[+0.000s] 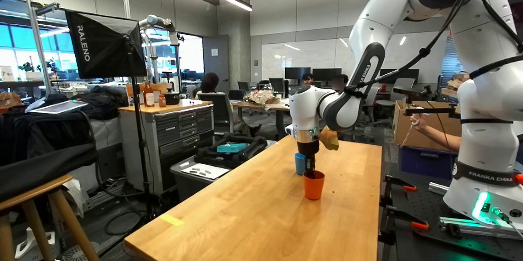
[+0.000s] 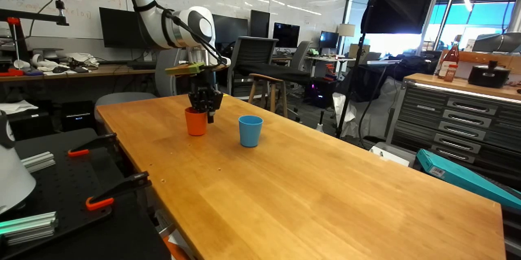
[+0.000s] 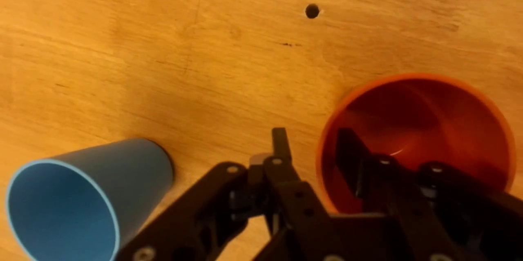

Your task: Put the orange cup inside the blue cup

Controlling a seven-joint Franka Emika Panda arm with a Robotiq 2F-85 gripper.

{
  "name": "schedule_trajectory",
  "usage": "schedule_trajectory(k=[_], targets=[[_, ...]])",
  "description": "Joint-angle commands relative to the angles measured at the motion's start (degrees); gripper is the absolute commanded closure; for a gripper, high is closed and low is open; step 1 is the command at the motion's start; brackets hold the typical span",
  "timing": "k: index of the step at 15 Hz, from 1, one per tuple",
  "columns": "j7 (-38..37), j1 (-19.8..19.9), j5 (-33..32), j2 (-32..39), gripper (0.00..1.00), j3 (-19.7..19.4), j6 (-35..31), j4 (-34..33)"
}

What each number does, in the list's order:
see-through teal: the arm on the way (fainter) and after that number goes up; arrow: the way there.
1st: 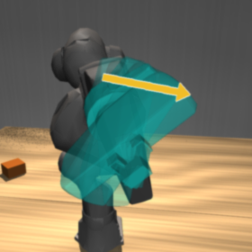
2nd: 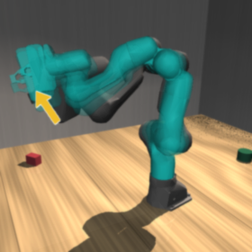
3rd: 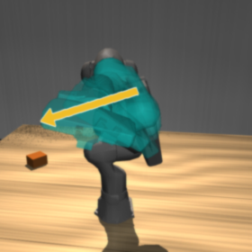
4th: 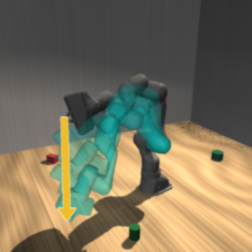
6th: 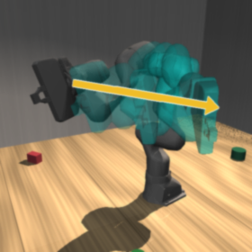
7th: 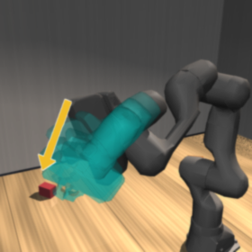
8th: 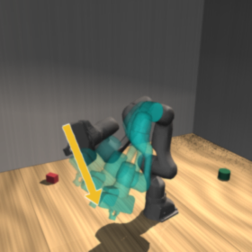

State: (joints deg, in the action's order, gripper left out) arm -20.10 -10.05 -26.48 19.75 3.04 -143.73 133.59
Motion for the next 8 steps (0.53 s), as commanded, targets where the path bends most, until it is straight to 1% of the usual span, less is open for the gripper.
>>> schedule_trajectory(k=[1, 4, 5, 8], targets=[[-0.11, -1.85, 0.15, 0.78, 0.96, -1.57, -0.54, -1.37], [0.59, -1.79, 0.89, 0.65, 0.99, -1.28, 0.21, -1.6], [0.77, -1.79, 1.13, 0.51, 0.96, -1.19, 0.55, -1.79], [1.96, -1.51, 2.98, -0.29, 0.96, -0.67, 2.83, -3.24]])
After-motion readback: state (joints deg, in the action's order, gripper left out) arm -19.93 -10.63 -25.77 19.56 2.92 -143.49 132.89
